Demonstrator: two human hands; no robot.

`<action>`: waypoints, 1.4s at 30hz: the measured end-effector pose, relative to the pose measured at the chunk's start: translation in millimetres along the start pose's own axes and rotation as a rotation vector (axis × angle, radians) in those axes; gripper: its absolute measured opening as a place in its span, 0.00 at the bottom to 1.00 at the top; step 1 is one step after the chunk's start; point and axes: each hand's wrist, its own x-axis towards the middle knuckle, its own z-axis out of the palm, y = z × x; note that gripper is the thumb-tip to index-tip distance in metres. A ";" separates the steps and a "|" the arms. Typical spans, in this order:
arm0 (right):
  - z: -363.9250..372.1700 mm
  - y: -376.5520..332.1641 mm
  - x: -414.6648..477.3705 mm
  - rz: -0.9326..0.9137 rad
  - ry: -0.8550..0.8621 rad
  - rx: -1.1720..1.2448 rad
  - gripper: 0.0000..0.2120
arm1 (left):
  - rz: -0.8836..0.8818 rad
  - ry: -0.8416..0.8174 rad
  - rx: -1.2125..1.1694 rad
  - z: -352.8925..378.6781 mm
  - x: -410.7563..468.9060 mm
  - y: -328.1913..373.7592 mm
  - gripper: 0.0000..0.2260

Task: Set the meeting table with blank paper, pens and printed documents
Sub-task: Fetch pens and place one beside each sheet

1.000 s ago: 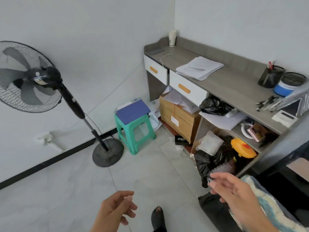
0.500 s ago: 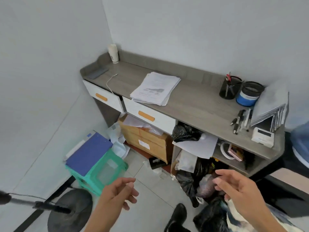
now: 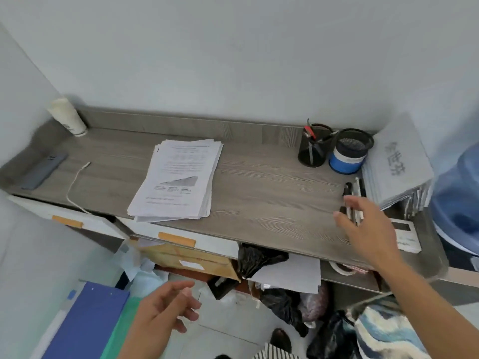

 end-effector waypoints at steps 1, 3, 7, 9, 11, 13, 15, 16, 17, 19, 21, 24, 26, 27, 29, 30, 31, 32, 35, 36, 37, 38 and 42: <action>1.7 0.3 13.5 0.016 0.023 -0.068 0.24 | -0.008 -0.037 -0.002 -0.1 11.6 5.6 0.05; 7.2 2.4 37.0 0.058 0.030 -0.201 0.29 | -0.013 -0.092 0.011 -0.8 36.0 13.2 0.05; 31.9 3.7 57.4 0.237 -0.080 -0.379 0.36 | 0.000 -0.178 0.041 -9.0 87.7 28.5 0.07; 45.2 1.5 59.2 0.331 -0.093 -0.428 0.37 | 0.017 -0.223 0.050 -16.8 110.3 39.7 0.07; 54.1 -3.7 62.1 0.403 -0.062 -0.481 0.37 | 0.032 -0.267 0.067 -26.6 131.0 51.9 0.06; 59.4 -10.7 68.3 0.456 -0.016 -0.472 0.34 | 0.045 -0.319 0.096 -36.8 149.9 64.3 0.06; 64.4 -17.6 75.2 0.481 0.004 -0.452 0.30 | 0.057 -0.362 0.119 -46.5 169.3 72.4 0.06; 66.6 -20.9 78.0 0.486 0.010 -0.450 0.29 | 0.057 -0.378 0.131 -50.3 179.0 74.5 0.06; 68.9 -23.8 80.5 0.488 0.017 -0.447 0.29 | 0.053 -0.391 0.142 -53.4 187.7 75.6 0.06; 73.2 -29.8 84.9 0.503 0.017 -0.445 0.28 | 0.045 -0.421 0.166 -56.5 201.2 76.8 0.06; 77.8 -37.0 88.0 0.532 -0.012 -0.463 0.26 | 0.042 -0.465 0.190 -54.4 210.0 80.1 0.06; 84.7 -48.2 90.2 0.536 -0.043 -0.482 0.16 | 0.046 -0.534 0.213 -44.9 220.8 88.8 0.06; 87.6 -52.6 89.4 0.524 -0.042 -0.509 0.09 | 0.068 -0.555 0.234 -35.7 226.7 94.4 0.06; 88.3 -53.5 88.0 0.515 -0.037 -0.506 0.08 | 0.078 -0.556 0.231 -31.2 228.2 97.5 0.07; 89.3 -53.3 85.9 0.482 -0.015 -0.417 0.07 | 0.112 -0.545 0.211 -24.5 230.0 104.9 0.07; 90.3 -54.6 85.0 0.448 0.012 -0.326 0.05 | 0.135 -0.531 0.201 -22.0 230.9 108.8 0.07; 91.2 -58.9 83.7 0.404 0.054 -0.200 0.05 | 0.153 -0.513 0.189 -20.2 232.2 112.5 0.07; 92.7 -65.8 81.9 0.365 0.110 -0.050 0.07 | 0.167 -0.494 0.181 -18.6 233.9 115.8 0.08; 97.6 -95.2 79.5 0.268 0.309 0.375 0.13 | 0.194 -0.452 0.177 -12.6 238.7 124.1 0.08; 100.5 -102.1 79.9 0.239 0.358 0.473 0.16 | 0.201 -0.443 0.180 -10.7 238.8 126.3 0.08; 104.8 -106.5 81.1 0.211 0.387 0.548 0.18 | 0.209 -0.436 0.183 -9.0 238.2 128.4 0.08; 110.8 -108.2 82.6 0.208 0.399 0.608 0.20 | 0.215 -0.430 0.186 -7.9 237.3 130.2 0.08; 143.0 -92.0 81.4 0.310 0.343 0.733 0.12 | 0.219 -0.397 0.200 -4.8 232.3 134.1 0.08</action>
